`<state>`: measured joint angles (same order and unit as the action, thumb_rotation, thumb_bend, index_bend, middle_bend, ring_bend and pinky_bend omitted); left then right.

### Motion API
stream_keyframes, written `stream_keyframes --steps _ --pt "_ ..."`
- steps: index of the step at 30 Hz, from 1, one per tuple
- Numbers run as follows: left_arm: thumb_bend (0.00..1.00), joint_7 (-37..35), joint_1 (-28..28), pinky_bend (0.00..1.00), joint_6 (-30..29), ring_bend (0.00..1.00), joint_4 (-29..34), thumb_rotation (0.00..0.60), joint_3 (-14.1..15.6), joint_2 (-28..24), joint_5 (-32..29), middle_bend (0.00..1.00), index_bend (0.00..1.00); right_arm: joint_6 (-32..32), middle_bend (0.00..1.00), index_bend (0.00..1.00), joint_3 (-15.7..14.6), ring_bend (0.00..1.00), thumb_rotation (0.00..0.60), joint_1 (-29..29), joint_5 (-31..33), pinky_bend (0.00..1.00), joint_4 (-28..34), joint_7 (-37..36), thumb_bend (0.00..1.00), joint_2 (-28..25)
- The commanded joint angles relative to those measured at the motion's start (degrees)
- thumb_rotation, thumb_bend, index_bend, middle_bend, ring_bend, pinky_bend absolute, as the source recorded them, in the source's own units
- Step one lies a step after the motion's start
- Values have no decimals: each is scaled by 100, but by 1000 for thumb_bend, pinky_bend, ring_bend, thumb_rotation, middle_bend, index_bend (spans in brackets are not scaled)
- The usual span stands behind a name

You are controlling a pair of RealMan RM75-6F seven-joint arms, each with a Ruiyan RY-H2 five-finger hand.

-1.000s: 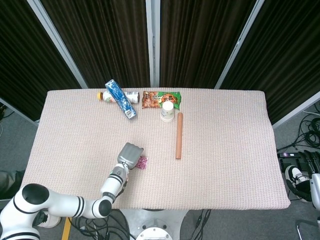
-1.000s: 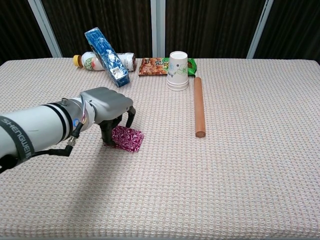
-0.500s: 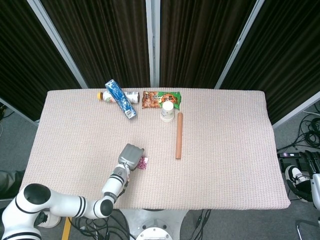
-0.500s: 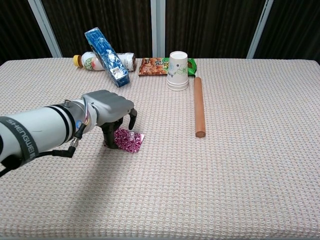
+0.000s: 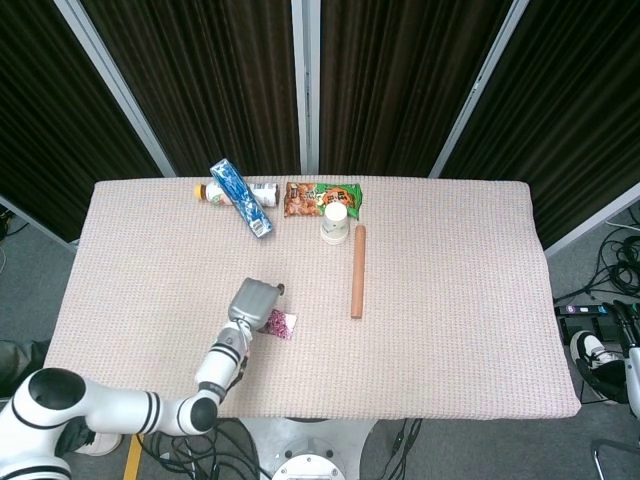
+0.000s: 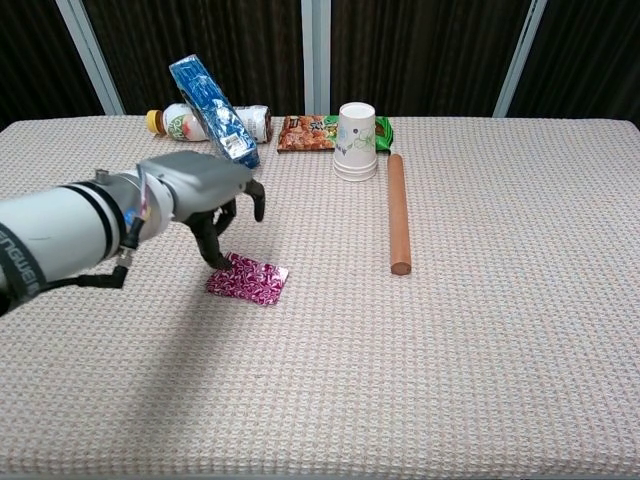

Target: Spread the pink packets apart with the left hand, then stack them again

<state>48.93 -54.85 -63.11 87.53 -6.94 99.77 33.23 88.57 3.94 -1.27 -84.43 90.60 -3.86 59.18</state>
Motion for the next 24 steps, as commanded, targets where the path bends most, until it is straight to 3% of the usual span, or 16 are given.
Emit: stream_keyframes --steps 1,8,10,15,24 --pt "240 -742 539 816 -423 688 238 600 61 -620 650 738 359 -26 92 107 6 0 494 24 -15 0 -2 -16 162 1" --pt "240 -1843 1388 517 -1152 329 164 600 321 -1437 1739 513 359 -53 91 107 22 0 493 74 -67 0 -50 -147 164 23" --pt "239 -2226 1640 416 -1274 228 109 600 415 -1656 2022 401 356 -74 88 107 34 0 497 97 -66 0 -68 -163 164 31" --pt "235 -2966 2301 341 -1898 172 -100 600 666 -2027 2782 291 323 -109 80 107 24 0 496 150 -149 0 -149 -318 164 66" --pt "228 -3498 3365 329 -2712 170 184 600 1121 -2561 3504 282 317 65 74 108 18 0 497 115 -259 0 -268 -421 161 166"
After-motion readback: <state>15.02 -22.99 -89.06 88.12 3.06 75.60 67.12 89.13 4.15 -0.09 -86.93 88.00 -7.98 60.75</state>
